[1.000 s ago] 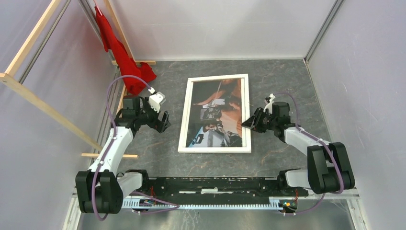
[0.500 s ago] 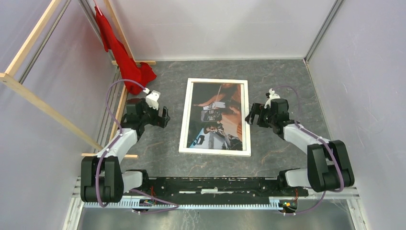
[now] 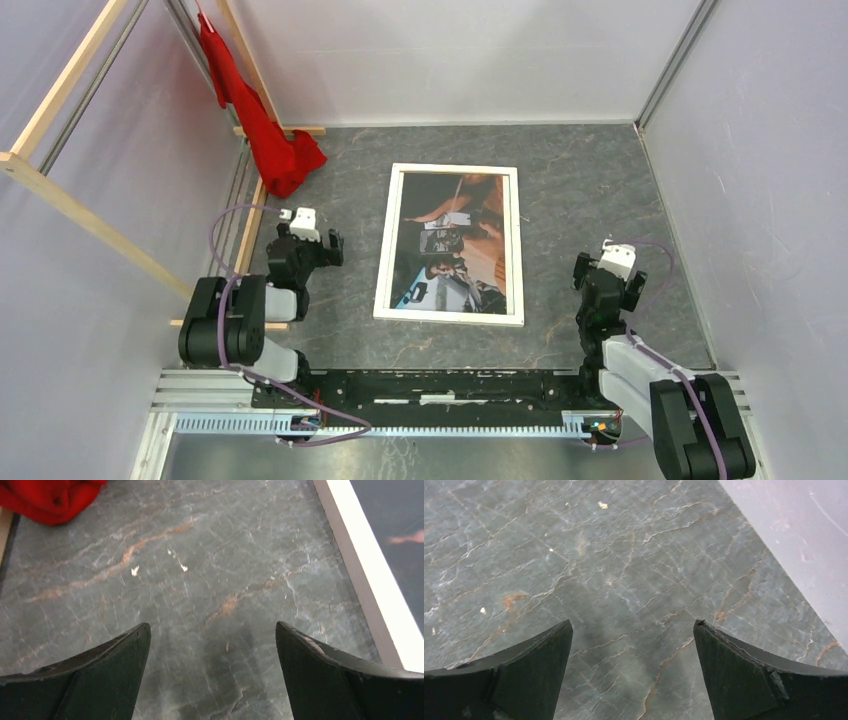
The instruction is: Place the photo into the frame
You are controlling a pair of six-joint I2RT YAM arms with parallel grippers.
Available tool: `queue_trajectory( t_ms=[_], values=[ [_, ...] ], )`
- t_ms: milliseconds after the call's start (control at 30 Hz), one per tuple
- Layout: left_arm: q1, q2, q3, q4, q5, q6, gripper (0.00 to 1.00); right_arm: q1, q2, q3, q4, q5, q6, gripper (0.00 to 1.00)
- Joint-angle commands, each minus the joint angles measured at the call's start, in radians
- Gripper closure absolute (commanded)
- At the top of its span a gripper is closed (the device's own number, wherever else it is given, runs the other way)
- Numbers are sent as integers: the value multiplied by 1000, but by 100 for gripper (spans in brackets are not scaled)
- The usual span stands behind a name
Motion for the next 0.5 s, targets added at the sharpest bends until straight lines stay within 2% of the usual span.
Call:
queue_trajectory(
  t_ms=[0,67,133,267,367,433,467],
  values=[
    [8,98,-128,523,-1,-48,0,0,36,-140,478,89,-91,2],
    [7,73,-137,492,17,-29,0,0,104,-191,666,68,-134,2],
    [8,91,-143,534,14,-39,0,0,192,-182,774,63,-172,2],
    [10,85,-142,522,9,-37,0,2,338,-168,928,9,-212,2],
    [9,87,-102,447,1,-39,0,3,377,-129,885,-143,-268,2],
    [9,93,-69,392,-6,-41,0,6,470,-172,1095,-170,-303,2],
    [9,94,-70,398,-8,-43,0,6,442,-158,1031,-199,-304,2]
  ],
)
